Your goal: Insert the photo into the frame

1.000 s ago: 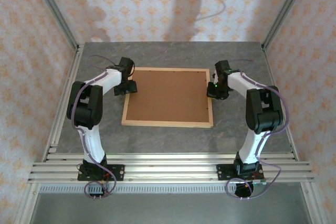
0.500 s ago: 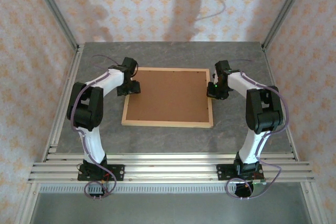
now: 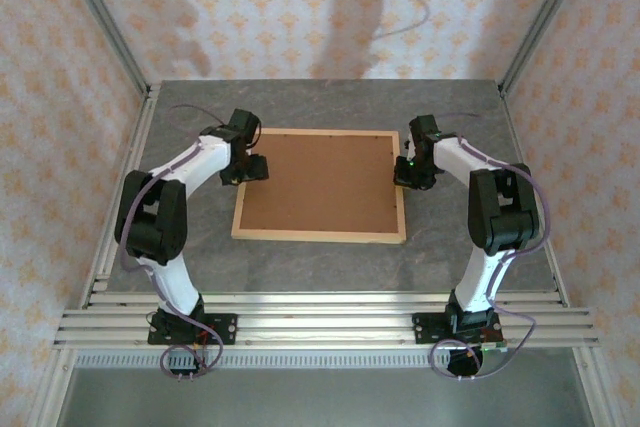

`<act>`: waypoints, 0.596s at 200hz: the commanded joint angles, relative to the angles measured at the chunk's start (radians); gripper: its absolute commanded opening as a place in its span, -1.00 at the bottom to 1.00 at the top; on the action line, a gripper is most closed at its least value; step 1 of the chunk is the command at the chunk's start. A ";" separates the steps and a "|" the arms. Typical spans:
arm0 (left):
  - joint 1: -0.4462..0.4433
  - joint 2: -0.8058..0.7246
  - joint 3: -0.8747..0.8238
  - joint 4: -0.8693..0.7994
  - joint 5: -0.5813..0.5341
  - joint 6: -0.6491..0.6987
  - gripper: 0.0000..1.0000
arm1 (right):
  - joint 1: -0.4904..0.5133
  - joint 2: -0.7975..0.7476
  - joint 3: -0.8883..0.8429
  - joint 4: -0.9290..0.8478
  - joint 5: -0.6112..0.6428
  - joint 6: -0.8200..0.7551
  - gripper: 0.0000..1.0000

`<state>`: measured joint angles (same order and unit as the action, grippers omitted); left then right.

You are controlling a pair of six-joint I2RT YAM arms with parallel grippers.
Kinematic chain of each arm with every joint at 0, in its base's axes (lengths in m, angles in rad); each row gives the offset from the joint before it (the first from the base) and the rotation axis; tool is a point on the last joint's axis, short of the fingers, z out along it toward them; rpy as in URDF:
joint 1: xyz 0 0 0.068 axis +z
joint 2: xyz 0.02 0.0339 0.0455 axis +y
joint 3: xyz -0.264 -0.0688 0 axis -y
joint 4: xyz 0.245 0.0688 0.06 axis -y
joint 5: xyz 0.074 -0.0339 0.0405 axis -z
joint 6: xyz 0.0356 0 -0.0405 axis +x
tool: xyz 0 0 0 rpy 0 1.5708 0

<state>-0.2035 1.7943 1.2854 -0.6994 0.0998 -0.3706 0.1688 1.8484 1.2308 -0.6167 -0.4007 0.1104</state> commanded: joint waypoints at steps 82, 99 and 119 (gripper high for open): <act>0.095 -0.223 -0.284 0.008 -0.008 -0.085 0.44 | 0.012 0.054 -0.016 -0.013 0.006 -0.001 -0.83; 0.097 -0.215 -0.291 0.015 -0.005 -0.088 0.44 | 0.012 0.053 -0.016 -0.015 0.005 -0.001 -0.83; 0.096 -0.195 -0.282 0.026 0.006 -0.086 0.44 | 0.012 0.052 -0.016 -0.015 0.002 -0.002 -0.83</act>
<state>-0.1150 1.5887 1.0004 -0.6975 0.0990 -0.4389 0.1688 1.8484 1.2308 -0.6163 -0.4015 0.1108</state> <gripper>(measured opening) 0.719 0.087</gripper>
